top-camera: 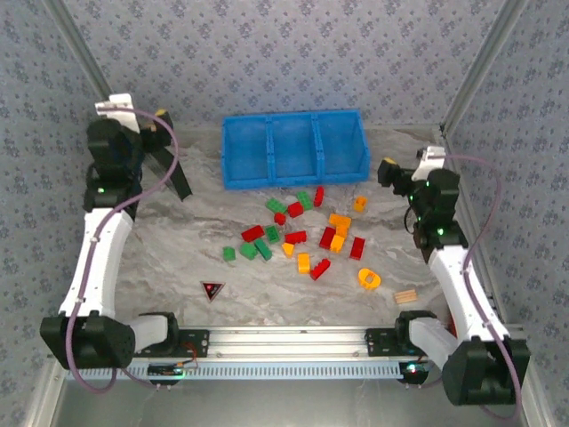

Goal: Sort the legos into containers by color
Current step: Pick up the lego from the middle-right of the table.

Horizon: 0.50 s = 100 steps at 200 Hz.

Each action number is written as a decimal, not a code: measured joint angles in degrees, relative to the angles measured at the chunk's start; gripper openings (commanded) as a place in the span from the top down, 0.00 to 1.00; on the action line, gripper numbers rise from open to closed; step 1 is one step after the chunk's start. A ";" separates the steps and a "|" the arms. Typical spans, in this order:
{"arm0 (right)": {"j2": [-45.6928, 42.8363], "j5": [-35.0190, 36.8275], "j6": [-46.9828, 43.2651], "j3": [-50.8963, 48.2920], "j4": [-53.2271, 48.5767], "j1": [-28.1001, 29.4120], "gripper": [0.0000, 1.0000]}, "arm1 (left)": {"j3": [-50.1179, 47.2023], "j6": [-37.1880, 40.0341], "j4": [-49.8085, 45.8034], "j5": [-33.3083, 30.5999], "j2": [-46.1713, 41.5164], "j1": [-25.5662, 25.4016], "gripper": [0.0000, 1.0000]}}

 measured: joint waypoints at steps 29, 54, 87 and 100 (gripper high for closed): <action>12.59 -0.94 3.26 8.26 -8.55 1.86 0.14 | 10.01 0.26 -11.93 2.36 3.19 -2.01 0.00; 21.62 -0.50 6.56 12.04 -15.72 4.11 0.17 | 14.49 0.98 -19.89 4.24 6.05 -4.20 0.01; 31.50 0.92 10.91 18.97 -21.31 6.45 0.18 | 16.48 1.55 -26.23 5.51 7.61 -7.39 0.01; 34.99 1.64 12.04 21.68 -22.16 7.21 0.19 | 17.00 1.53 -27.91 5.99 7.76 -8.37 0.00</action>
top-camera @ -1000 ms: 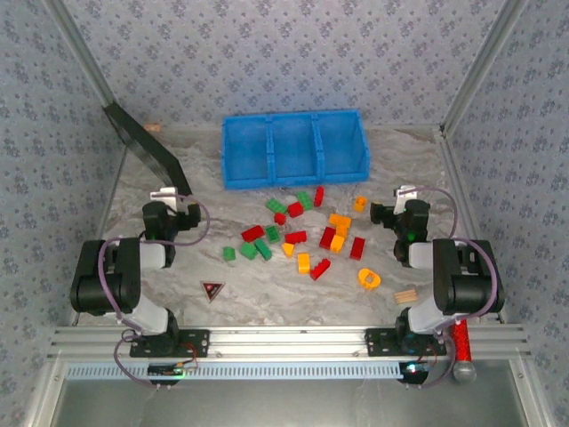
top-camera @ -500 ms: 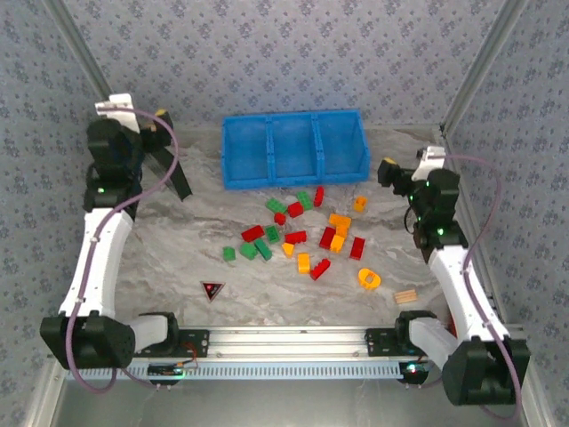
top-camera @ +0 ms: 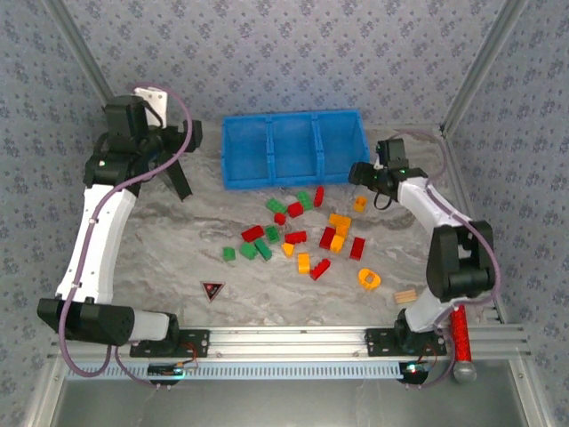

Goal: Sort the legos into containers by color
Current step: Pick up the lego from the middle-right of the table.

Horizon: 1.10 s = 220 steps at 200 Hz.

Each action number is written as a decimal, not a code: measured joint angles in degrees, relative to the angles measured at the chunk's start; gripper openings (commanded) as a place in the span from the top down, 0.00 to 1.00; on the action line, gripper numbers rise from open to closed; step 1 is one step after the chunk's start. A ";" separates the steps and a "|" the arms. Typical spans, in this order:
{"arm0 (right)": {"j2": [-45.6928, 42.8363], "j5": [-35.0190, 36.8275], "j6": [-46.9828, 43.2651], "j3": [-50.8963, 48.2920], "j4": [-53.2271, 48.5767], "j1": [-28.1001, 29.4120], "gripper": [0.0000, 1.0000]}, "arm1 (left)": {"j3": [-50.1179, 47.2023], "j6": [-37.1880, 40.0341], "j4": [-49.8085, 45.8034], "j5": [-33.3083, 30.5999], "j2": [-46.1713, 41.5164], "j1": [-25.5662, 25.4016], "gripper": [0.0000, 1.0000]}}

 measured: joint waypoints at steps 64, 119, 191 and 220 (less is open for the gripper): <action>11.08 3.45 3.56 4.15 -2.95 1.07 0.25 | 1.88 -0.22 -5.77 2.67 -0.37 -3.74 0.00; 13.57 5.38 4.87 5.11 -5.29 1.33 0.36 | 1.40 -0.70 -7.65 2.75 -1.09 -4.24 0.00; 16.22 4.42 5.90 5.14 -6.36 1.60 0.59 | -0.92 -1.07 -8.50 2.67 -2.51 -4.39 0.00; 16.15 4.07 5.88 5.14 -6.73 1.66 0.66 | -1.81 -0.83 -8.98 2.03 -3.63 -4.39 0.00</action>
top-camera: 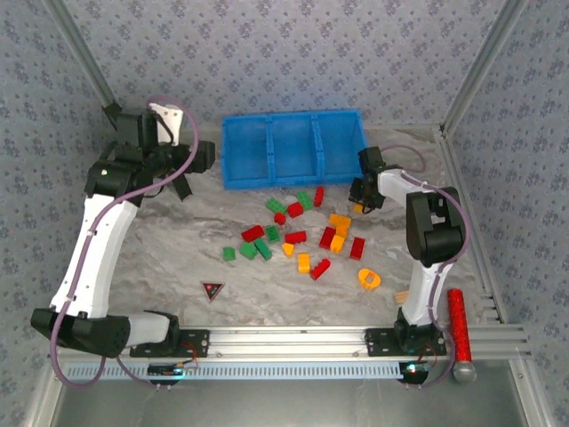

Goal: Sort the legos into containers by color
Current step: Pick up the lego from the middle-right of the table, then place the lego in the container.

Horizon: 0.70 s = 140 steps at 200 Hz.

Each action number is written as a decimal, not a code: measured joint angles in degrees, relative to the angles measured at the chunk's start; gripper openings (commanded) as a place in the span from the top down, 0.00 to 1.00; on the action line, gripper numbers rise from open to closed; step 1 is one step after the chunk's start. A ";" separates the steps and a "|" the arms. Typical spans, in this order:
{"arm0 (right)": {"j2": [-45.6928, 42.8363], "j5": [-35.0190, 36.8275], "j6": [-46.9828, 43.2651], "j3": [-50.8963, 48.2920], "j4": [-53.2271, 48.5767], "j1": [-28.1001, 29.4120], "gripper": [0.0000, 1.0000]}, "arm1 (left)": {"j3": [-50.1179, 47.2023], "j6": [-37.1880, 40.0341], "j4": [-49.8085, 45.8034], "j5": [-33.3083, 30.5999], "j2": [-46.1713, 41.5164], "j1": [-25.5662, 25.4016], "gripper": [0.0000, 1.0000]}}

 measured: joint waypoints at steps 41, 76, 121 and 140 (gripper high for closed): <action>-1.14 -0.13 -1.90 2.21 -5.22 0.42 0.70 | -3.76 -0.63 -1.07 -0.92 -2.84 0.00 0.00; -2.86 0.44 -5.68 11.21 -10.01 1.31 0.70 | -11.65 -5.99 -3.61 -1.55 -6.73 0.00 0.03; -0.96 1.86 -11.30 27.30 -12.41 2.69 0.70 | -24.48 -16.22 -5.73 -2.78 -8.79 -2.60 0.03; 3.04 2.38 -13.29 33.77 -12.55 3.06 0.70 | -29.53 -20.39 -5.35 -2.84 -9.33 -4.76 0.03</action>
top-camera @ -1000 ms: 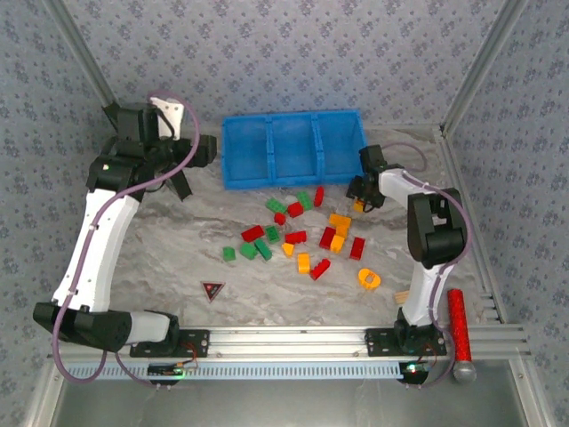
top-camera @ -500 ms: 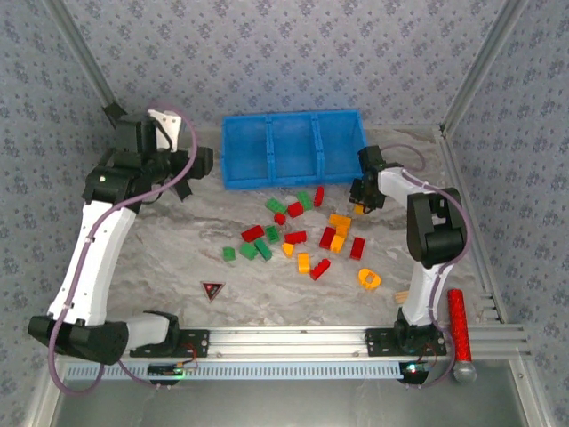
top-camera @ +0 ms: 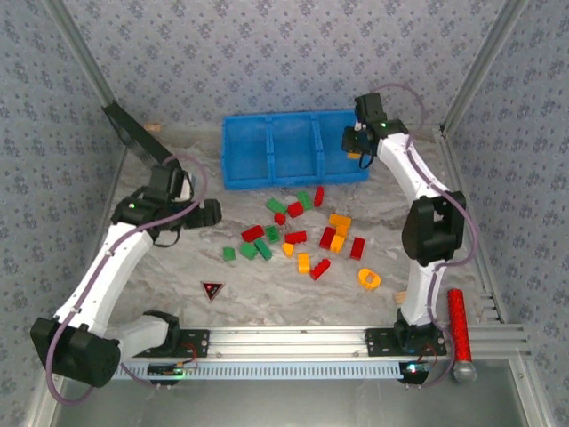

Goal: Sort the legos into containers by color
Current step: Place the lego in the container, then pick up the lego from the center of the table.

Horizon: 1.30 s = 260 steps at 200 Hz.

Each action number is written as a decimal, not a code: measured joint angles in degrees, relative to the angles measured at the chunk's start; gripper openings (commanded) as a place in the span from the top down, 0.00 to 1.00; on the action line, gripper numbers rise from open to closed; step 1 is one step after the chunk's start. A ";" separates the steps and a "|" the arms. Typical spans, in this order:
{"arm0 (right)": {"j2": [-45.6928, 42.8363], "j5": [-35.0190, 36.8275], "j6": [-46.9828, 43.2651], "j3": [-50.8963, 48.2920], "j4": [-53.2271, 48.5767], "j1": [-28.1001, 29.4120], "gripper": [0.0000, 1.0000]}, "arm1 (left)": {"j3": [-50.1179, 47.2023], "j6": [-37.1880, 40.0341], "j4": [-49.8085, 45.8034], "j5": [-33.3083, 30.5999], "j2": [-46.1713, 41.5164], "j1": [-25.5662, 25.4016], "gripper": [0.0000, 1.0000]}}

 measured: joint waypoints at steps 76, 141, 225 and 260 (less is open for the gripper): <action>18.29 0.02 -3.10 13.16 -3.21 0.24 0.70 | -13.20 -12.74 8.17 -1.92 3.02 -6.05 0.07; 20.68 -0.17 -3.26 13.62 -3.61 0.24 0.61 | -16.37 -15.04 15.82 -1.92 11.89 -7.58 0.10; 20.68 -1.05 -3.78 13.62 -3.61 0.37 0.48 | -13.68 -15.85 17.81 -1.90 22.51 -11.37 0.23; 20.28 -1.33 -4.57 13.51 -3.67 0.70 0.48 | -13.53 -16.48 17.70 -2.54 24.28 -11.63 0.37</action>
